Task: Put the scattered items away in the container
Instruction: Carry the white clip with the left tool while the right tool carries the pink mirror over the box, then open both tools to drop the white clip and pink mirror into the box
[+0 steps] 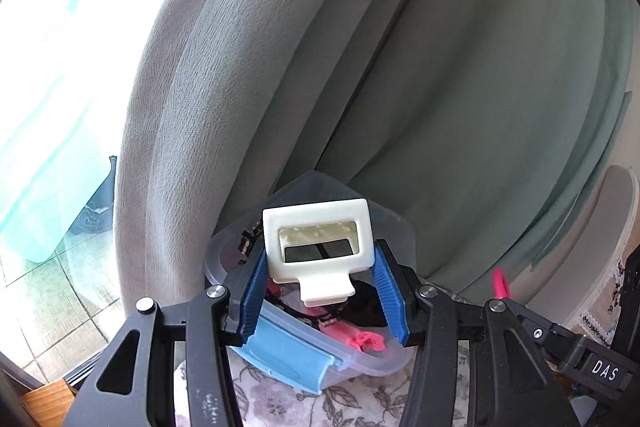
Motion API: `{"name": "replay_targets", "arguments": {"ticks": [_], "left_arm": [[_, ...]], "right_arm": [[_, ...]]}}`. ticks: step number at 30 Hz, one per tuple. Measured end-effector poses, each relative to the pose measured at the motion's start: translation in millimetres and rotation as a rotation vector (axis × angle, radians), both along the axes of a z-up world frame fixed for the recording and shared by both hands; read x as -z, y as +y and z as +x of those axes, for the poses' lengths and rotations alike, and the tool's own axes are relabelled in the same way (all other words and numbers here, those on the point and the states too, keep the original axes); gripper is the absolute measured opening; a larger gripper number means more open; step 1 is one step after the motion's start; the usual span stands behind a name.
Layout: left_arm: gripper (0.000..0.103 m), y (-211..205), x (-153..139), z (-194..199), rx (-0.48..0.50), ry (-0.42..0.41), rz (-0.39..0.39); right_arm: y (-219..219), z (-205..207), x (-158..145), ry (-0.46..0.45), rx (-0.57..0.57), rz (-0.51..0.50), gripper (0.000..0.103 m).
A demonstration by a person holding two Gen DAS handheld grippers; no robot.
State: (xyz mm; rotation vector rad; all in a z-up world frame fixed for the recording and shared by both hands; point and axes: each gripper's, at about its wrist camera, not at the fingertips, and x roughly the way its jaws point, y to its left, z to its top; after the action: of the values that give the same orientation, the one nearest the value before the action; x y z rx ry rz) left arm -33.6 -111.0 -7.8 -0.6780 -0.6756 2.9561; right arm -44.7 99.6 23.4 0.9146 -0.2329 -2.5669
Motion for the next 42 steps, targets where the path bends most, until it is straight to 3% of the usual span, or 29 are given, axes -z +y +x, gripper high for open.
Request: {"name": "replay_targets", "arguments": {"ticks": [7,23,42], "left_arm": [[0.052,-11,12,-27,0.011,-0.025,0.028],[0.052,-29,45,-67,0.015,-0.090,0.064],[0.052,-33,61,-82,0.002,-0.110,0.092]], "right_arm": [[-32,-30,9,-0.016,-0.064,0.062,0.075],[-59,-77,41,-0.081,-0.112,0.136,0.076],[-55,-98,53,-0.087,-0.076,0.133,0.076]]}}
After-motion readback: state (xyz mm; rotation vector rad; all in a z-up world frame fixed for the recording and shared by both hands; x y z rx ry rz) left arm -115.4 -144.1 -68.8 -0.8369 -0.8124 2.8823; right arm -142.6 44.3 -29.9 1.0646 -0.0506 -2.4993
